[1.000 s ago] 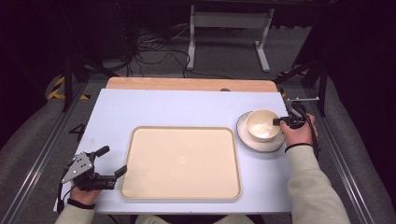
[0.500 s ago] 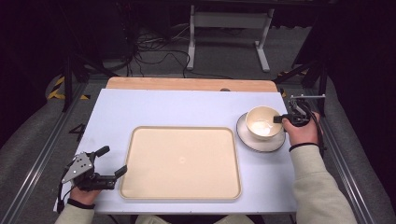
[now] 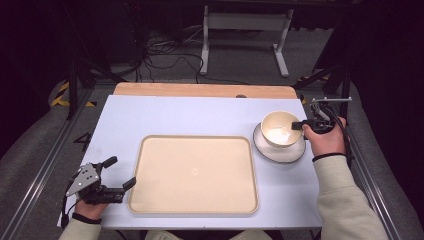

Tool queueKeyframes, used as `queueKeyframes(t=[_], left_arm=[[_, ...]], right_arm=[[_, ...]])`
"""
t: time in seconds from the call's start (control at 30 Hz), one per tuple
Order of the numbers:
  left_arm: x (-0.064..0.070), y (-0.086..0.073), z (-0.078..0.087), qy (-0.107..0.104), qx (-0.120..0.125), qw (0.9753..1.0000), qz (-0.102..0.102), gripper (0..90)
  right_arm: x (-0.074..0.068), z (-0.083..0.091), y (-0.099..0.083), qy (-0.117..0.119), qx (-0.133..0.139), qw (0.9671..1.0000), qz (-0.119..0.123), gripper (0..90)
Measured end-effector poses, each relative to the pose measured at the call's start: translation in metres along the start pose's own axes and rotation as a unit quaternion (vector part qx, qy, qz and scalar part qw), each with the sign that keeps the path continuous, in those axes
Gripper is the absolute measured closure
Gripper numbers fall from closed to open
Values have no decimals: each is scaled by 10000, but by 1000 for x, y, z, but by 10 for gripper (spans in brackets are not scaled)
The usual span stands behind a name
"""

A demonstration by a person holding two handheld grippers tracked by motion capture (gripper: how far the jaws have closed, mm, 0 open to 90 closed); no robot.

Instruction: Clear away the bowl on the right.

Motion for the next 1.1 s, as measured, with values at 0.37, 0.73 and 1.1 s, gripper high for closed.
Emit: queueKeyframes(t=[0.37, 0.73, 1.1], left_arm=[[0, 0, 0, 6, 7, 10000, 1, 4], [0, 0, 0, 4, 12, 10000, 3, 4], [0, 0, 0, 3, 28, 10000, 8, 4]], right_arm=[[-17, 8, 2, 156, 81, 9998, -22, 813], [-50, 8, -1, 515, -41, 9983, 268, 809], [-90, 7, -3, 902, -191, 9941, 572, 806]])
Point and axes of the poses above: each handheld gripper's, and its own axes: z roughly backward along the jaws, y roughly out of its top, x roughly to its right, the point moved 1 cm from there along -z, roughly forward along the jaws, and after that the axes turned 4 degrees about z, right-handed, at the moved point
